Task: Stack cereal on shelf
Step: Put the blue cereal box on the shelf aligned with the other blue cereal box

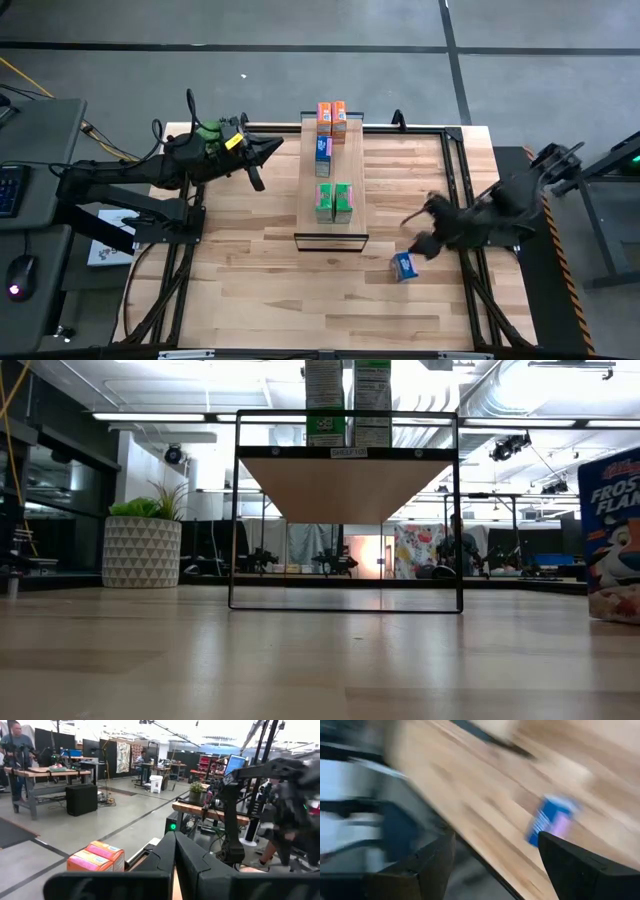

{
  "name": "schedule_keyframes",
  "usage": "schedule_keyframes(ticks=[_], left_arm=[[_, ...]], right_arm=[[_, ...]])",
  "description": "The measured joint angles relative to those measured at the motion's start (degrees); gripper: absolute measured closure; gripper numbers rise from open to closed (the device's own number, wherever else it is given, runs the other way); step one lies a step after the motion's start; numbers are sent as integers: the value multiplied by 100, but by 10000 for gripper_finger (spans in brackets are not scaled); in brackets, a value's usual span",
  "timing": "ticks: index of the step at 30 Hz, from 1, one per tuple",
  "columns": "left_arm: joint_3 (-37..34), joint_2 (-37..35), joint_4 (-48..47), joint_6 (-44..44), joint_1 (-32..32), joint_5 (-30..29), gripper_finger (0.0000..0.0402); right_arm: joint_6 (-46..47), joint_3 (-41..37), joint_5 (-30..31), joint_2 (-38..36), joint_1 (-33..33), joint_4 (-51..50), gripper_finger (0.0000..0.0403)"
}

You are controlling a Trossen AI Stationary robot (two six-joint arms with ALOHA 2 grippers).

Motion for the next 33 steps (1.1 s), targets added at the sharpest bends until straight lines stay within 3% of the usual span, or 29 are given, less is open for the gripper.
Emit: schedule_keyframes(ticks=[4, 16, 22, 33], left_arm=[[2, 0, -7, -7, 0, 139, 401], [0, 0, -9, -11, 0, 490, 401], [2, 0, -9, -22, 0, 490, 402], [0, 0, 0, -40, 0, 490, 402]], right_arm=[[884, 450, -636, 1056, 9, -1036, 125], [1803, 621, -682, 3001, -33, -1721, 125], [2121, 614, -667, 3395, -32, -1698, 125], [2098, 548, -672, 3449, -33, -1585, 125]])
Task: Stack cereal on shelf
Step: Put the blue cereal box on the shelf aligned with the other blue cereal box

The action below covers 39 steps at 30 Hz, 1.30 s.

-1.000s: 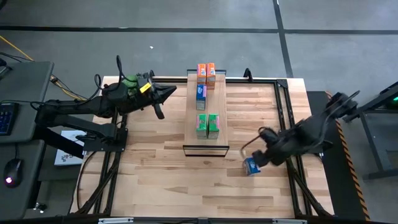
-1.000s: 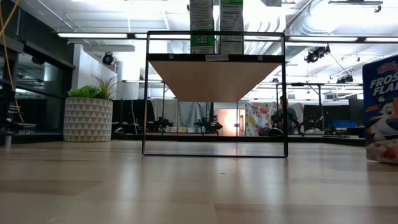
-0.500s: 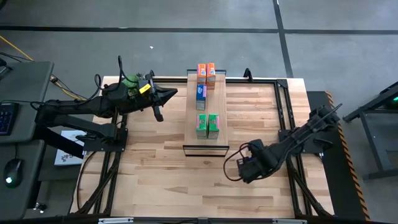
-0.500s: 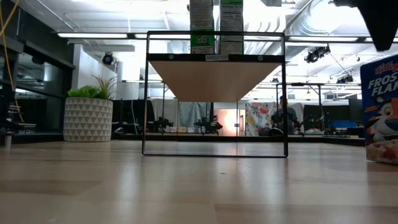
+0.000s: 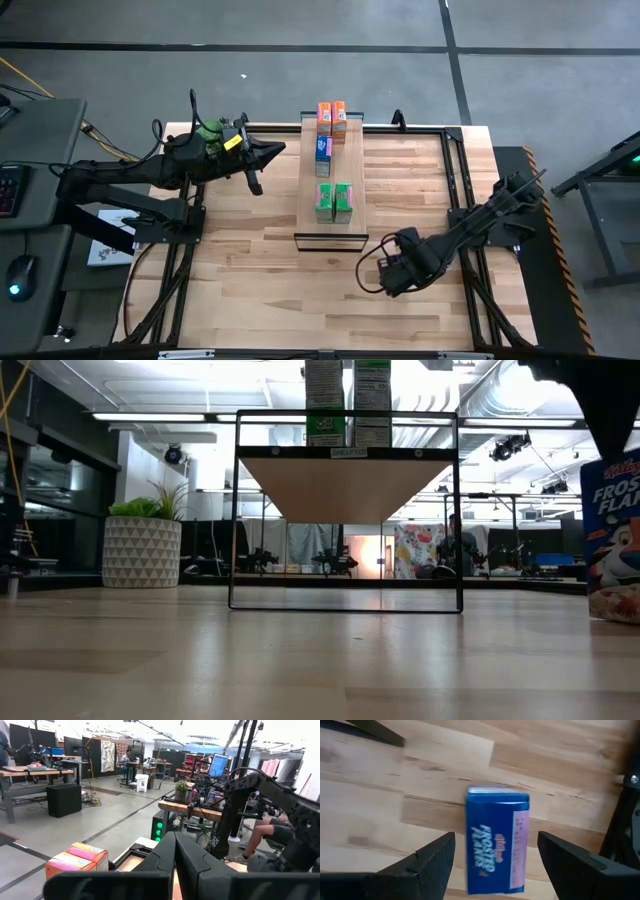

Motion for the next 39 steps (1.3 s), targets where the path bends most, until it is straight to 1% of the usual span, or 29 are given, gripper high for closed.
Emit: schedule_keyframes(ticks=[5, 7, 9, 12, 19, 39], left_arm=[[0, 0, -127, -184, 0, 0, 401], [1, 0, -163, -185, 0, 0, 402], [1, 0, -188, -185, 0, 0, 401], [2, 0, -220, -188, 0, 0, 402], [2, 0, -267, -185, 0, -1, 401], [2, 0, -344, -282, 0, -4, 401]], right_arm=[[-2, -398, -331, 4, 0, 458, 132], [36, -490, -357, 4, 2, 593, 137], [128, -535, -245, 4, 2, 653, 142], [244, -546, -110, 2, 0, 675, 148], [249, -546, -90, 2, -7, 675, 153], [106, -546, -241, 13, -9, 547, 153]])
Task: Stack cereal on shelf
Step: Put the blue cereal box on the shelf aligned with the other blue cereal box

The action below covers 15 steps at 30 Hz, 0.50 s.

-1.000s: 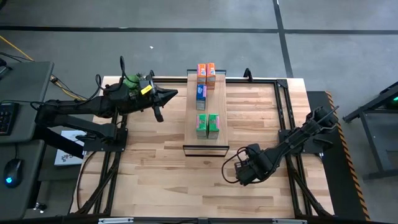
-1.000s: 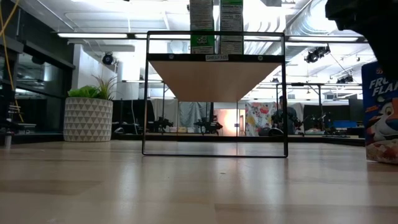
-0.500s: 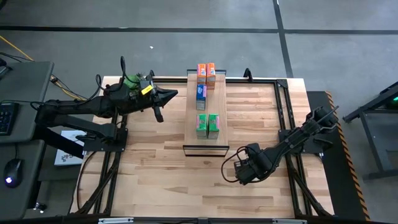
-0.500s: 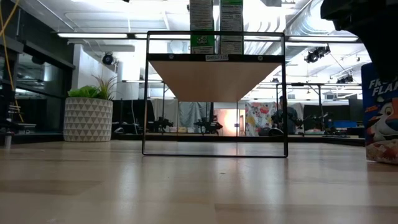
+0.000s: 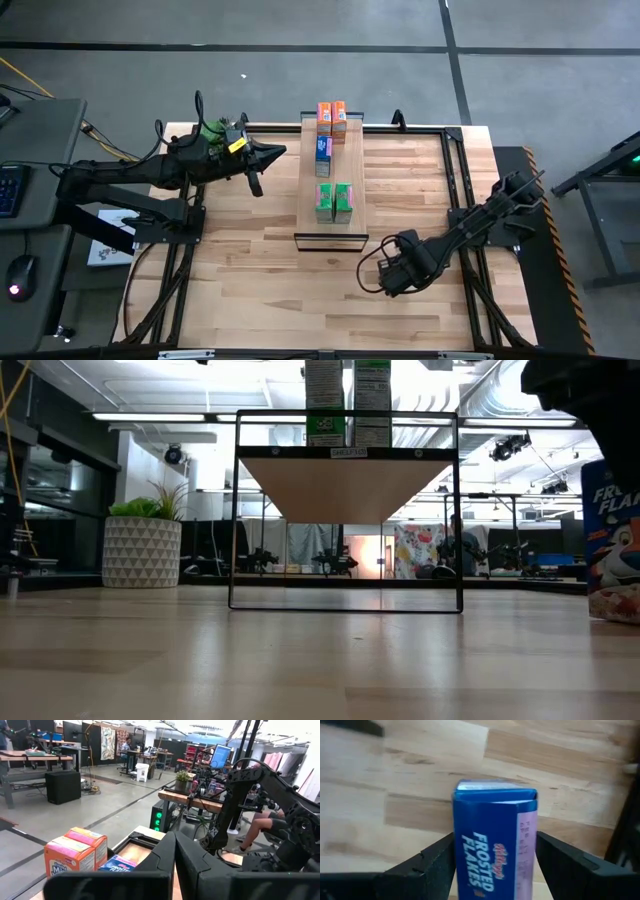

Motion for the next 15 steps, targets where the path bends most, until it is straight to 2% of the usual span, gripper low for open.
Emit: schedule_keyframes(ticks=[9, 15], left_arm=[[0, 0, -2, 2, 0, -1, 402], [0, 0, -21, 2, 0, -3, 401]], right_arm=[[-73, 0, 11, 24, 0, -79, 158], [-117, 0, 1, 24, 0, -19, 210]])
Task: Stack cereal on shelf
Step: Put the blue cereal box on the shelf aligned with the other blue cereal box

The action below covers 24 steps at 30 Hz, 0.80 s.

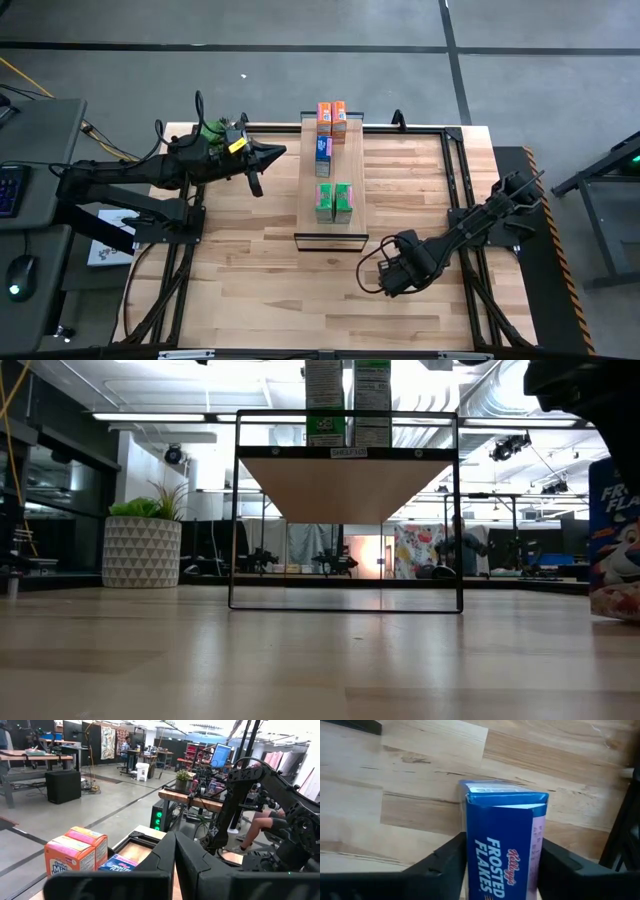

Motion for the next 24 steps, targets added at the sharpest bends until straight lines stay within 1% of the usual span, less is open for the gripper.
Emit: schedule_keyframes(ticks=[2, 5, 9, 13, 14, 16, 18, 19, 21, 24], left_arm=[[0, 0, 4, 2, -1, 0, 401], [0, 2, 124, 71, -2, -18, 402], [10, -91, 406, 342, 2, -32, 402], [11, -245, 446, 458, 43, -39, 401], [11, -294, 442, 456, 60, -39, 401], [11, -387, 423, 453, 102, -53, 402], [11, -469, 428, 455, 144, -53, 401], [9, -499, 422, 448, 167, -53, 402], [9, -558, 425, 450, 198, -53, 401], [9, -624, 425, 450, 199, -53, 401]], right_arm=[[-60, 28, 0, -21, 0, -9, 231], [-465, 251, 30, -189, 2, -98, 257], [-1026, 792, 218, -614, -2, -726, 272], [-1060, 1776, 827, -1133, -132, -1709, 273], [-1192, 1976, 1083, -1282, -185, -1701, 273], [-1288, 2301, 1785, -1616, -325, -1589, 274], [-1397, 2586, 2169, -1758, -635, -1697, 274], [-1691, 2687, 2249, -1801, -862, -1694, 274], [-2351, 2878, 2262, -1777, -1363, -1653, 274], [-3370, 3214, 2177, -1546, -2175, -1636, 274]])
